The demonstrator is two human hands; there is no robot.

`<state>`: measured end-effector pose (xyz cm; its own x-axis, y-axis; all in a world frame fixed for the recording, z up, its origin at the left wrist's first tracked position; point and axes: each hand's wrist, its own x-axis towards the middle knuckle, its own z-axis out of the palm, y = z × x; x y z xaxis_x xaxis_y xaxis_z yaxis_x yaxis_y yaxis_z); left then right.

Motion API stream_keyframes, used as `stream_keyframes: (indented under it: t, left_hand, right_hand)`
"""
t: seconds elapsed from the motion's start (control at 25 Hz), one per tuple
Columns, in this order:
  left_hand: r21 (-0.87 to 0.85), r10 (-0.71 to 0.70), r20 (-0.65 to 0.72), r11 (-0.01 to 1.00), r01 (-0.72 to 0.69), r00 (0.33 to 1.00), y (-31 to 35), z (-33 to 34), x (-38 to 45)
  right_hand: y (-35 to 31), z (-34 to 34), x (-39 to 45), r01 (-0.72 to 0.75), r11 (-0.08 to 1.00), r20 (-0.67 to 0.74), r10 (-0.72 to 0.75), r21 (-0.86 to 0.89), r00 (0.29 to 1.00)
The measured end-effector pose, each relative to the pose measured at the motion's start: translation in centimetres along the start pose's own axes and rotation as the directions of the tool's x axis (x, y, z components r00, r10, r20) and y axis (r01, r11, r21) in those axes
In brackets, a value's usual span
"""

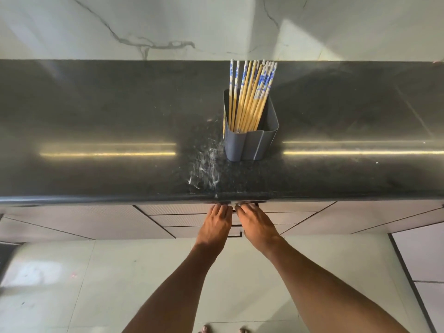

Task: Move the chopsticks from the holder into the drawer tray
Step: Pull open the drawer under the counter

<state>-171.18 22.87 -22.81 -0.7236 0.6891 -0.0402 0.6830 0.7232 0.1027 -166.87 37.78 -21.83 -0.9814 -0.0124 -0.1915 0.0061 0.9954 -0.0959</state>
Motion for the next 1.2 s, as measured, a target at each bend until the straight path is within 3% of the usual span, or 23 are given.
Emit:
stream_keyframes:
  t: [0.24,0.4,0.52,0.8,1.0,1.08,1.2]
  left_hand:
    - [-0.033,-0.059,-0.009,0.998,0.059,0.998,1.7,0.8,0.0]
    - [0.007,0.007,-0.011,1.000,-0.007,1.000,2.3,0.6,-1.5]
    - [0.011,0.022,-0.064,1.000,-0.021,0.998,3.1,0.5,-3.7]
    - [-0.114,0.110,-0.216,0.984,-0.137,0.970,6.1,1.2,-12.9]
    - [-0.205,0.064,-0.238,0.972,-0.115,0.969,9.2,1.7,-20.1]
    - [-0.204,0.044,-0.157,0.976,-0.076,0.987,11.0,1.8,-25.7]
    - [-0.172,0.057,-0.157,0.982,-0.084,0.986,12.3,2.3,-28.0]
  right_hand:
    - [-1.1,0.2,0.5,-0.101,0.993,-0.032,0.103,0.055,0.994]
    - [-1.5,0.1,-1.3,-0.099,0.990,-0.022,0.101,0.104,0.995]
    - [-2.4,0.4,-3.4,-0.084,0.995,-0.021,0.085,0.048,0.996]
    - [-5.5,3.4,-12.7,-0.015,1.000,-0.039,0.014,-0.020,0.999]
    - [-8.6,4.6,-19.8,-0.041,0.999,0.010,0.042,-0.029,0.999]
    - [-11.4,5.5,-25.0,-0.063,0.997,0.062,0.065,-0.034,0.996]
    - [-12.1,7.0,-27.3,-0.034,0.997,0.008,0.035,-0.063,0.999]
